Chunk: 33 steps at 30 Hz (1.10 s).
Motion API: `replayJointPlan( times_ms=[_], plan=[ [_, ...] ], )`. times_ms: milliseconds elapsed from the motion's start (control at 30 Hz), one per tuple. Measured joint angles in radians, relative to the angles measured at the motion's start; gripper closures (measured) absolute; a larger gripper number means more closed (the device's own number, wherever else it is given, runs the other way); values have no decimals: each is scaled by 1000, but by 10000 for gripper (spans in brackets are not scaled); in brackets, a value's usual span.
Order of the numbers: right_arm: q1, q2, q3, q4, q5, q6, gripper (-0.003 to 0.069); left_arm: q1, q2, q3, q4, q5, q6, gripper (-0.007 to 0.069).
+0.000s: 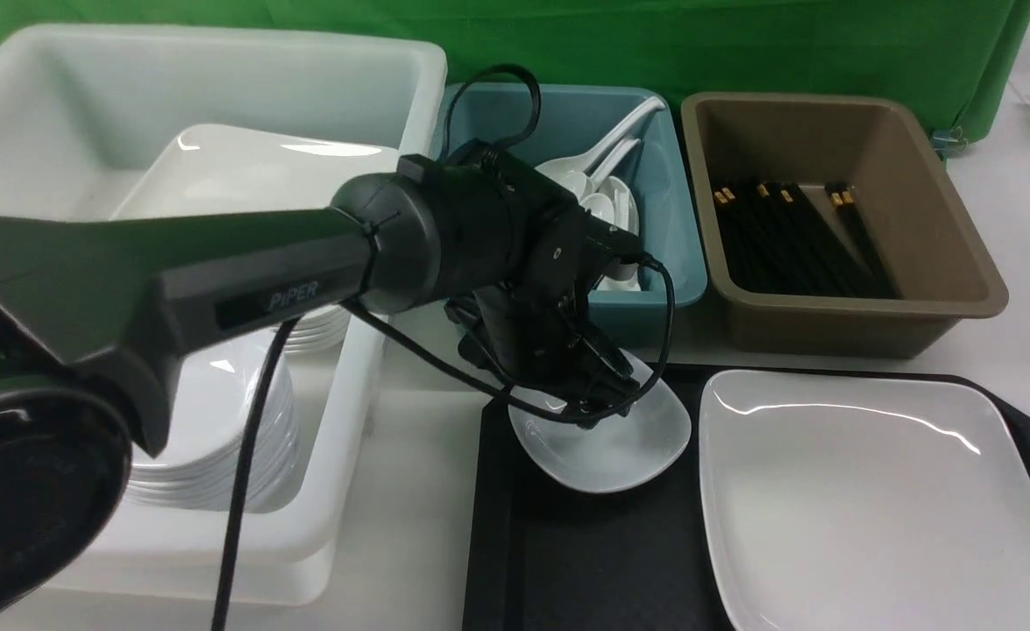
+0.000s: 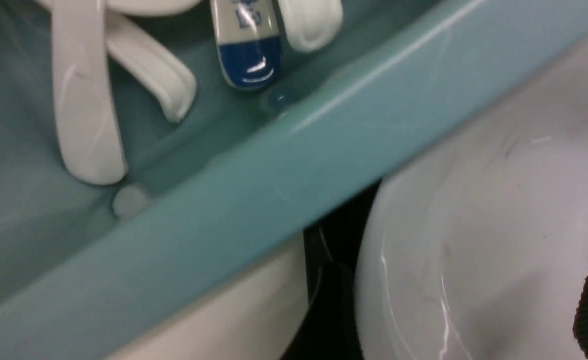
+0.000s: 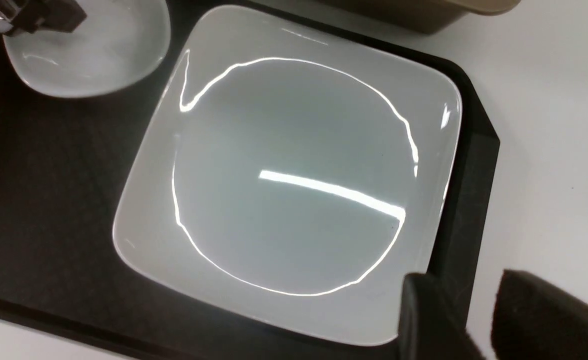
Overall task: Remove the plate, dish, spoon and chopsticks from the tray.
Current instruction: Use the left arm to grab a small plate from the dinner plate
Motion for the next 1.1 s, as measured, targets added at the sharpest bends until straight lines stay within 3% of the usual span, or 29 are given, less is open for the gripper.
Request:
replayJointPlan(
  times_ms=[333, 567, 633, 700, 933, 1100],
  plan=[
    [0, 0, 0, 0, -1, -2, 421, 1, 17, -3, -15, -22, -3, 91],
    [0, 0, 0, 0, -1, -2, 421, 1, 24, -6, -89, 63, -3, 312],
    [0, 0, 0, 0, -1, -2, 421, 1, 21, -8, -97, 92, -4, 438],
    [0, 0, 0, 0, -1, -2, 421, 1, 14, -10, -110, 109, -3, 475],
    [0, 0, 0, 0, -2, -3, 420, 1, 1, -12, -133, 154, 10, 482],
    [0, 0, 0, 0, -2, -3, 420, 1, -84, -9, -136, 202, 30, 558]
  ],
)
